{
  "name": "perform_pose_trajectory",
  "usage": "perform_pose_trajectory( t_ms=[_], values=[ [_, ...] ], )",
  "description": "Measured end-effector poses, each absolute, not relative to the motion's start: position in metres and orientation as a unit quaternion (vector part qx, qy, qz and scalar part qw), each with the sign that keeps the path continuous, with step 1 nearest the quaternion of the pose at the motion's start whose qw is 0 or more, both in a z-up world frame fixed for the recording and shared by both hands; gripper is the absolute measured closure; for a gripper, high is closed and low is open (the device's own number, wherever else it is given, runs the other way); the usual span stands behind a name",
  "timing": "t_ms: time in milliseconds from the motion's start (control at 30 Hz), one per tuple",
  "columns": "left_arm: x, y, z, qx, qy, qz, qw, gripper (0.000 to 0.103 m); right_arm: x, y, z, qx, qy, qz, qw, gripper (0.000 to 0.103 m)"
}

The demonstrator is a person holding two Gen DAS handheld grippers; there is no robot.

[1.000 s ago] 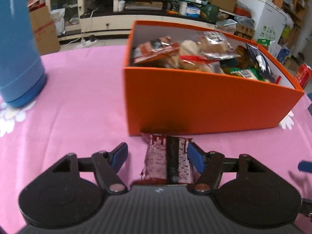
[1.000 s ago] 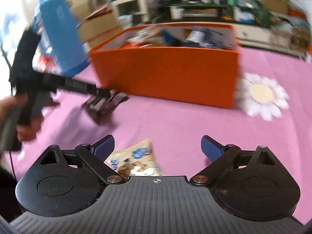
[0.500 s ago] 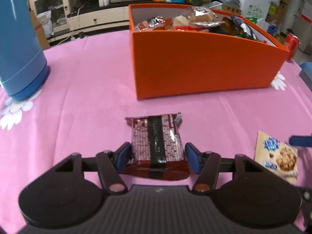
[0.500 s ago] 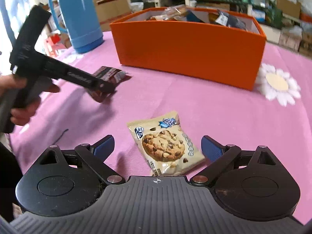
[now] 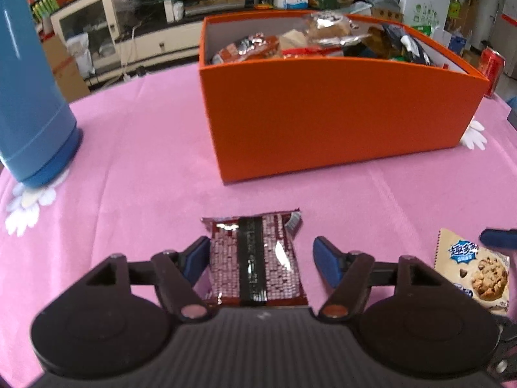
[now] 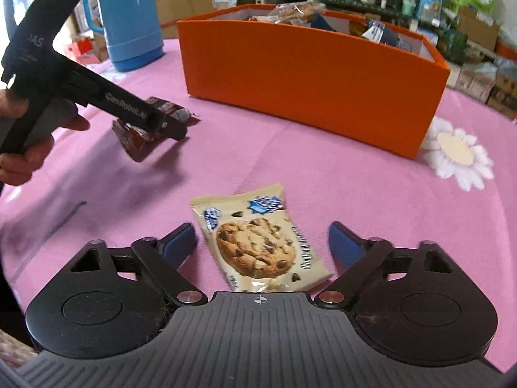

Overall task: Organize snacks
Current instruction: 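Grasp the cookie packet with the right tool while the left tool grasps the chocolate wafer bar, then carry both snacks over the orange box and open both tools to drop them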

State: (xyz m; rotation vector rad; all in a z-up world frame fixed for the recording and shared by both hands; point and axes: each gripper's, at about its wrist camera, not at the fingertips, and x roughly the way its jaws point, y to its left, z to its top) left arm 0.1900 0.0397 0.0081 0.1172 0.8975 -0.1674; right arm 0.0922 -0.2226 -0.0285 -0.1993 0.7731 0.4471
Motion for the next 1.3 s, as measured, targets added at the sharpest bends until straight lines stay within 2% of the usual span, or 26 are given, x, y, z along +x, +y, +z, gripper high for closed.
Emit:
perform_pose_trajectory(
  t_ms=[33,100,200,333,467,600,633,767,833,1200,1267,1300],
  values=[
    [0.190,0.040,0.008,0.054,0.434,-0.081,0.895,0.033,0.091,-0.224,-0.027,-0.093,0.372,0.217,0.897,0.048],
    [0.190,0.041,0.008,0.046,0.437,-0.081,0.895,0.033,0.093,-0.231,-0.024,-0.083,0.372,0.192,0.904,0.060],
    [0.191,0.040,0.007,0.039,0.439,-0.082,0.894,0.033,0.103,-0.250,-0.021,-0.049,0.385,0.143,0.911,0.060],
    [0.192,0.042,0.007,0.039,0.440,-0.085,0.893,0.033,0.100,-0.252,-0.020,-0.039,0.388,0.156,0.908,0.046],
    [0.191,0.042,0.006,0.041,0.437,-0.087,0.894,0.032,0.097,-0.248,-0.022,-0.047,0.387,0.161,0.907,0.040],
    [0.192,0.042,0.005,0.039,0.437,-0.087,0.894,0.030,0.095,-0.243,-0.025,-0.052,0.387,0.164,0.906,0.025],
    [0.192,0.042,0.005,0.037,0.438,-0.085,0.894,0.030,0.095,-0.243,-0.026,-0.053,0.386,0.163,0.906,0.024],
    [0.191,0.041,0.006,0.036,0.440,-0.081,0.894,0.030,0.095,-0.244,-0.026,-0.050,0.388,0.158,0.907,0.025],
    [0.190,0.041,0.006,0.038,0.440,-0.081,0.893,0.030,0.096,-0.249,-0.023,-0.035,0.390,0.155,0.907,0.032],
    [0.189,0.040,0.006,0.041,0.438,-0.082,0.894,0.030,0.094,-0.245,-0.025,-0.067,0.382,0.152,0.909,0.037],
    [0.188,0.041,0.006,0.036,0.440,-0.082,0.893,0.032,0.094,-0.246,-0.025,-0.066,0.380,0.151,0.910,0.041],
    [0.188,0.042,0.006,0.036,0.439,-0.084,0.894,0.042,0.093,-0.246,-0.024,-0.065,0.377,0.152,0.911,0.054]
  ],
)
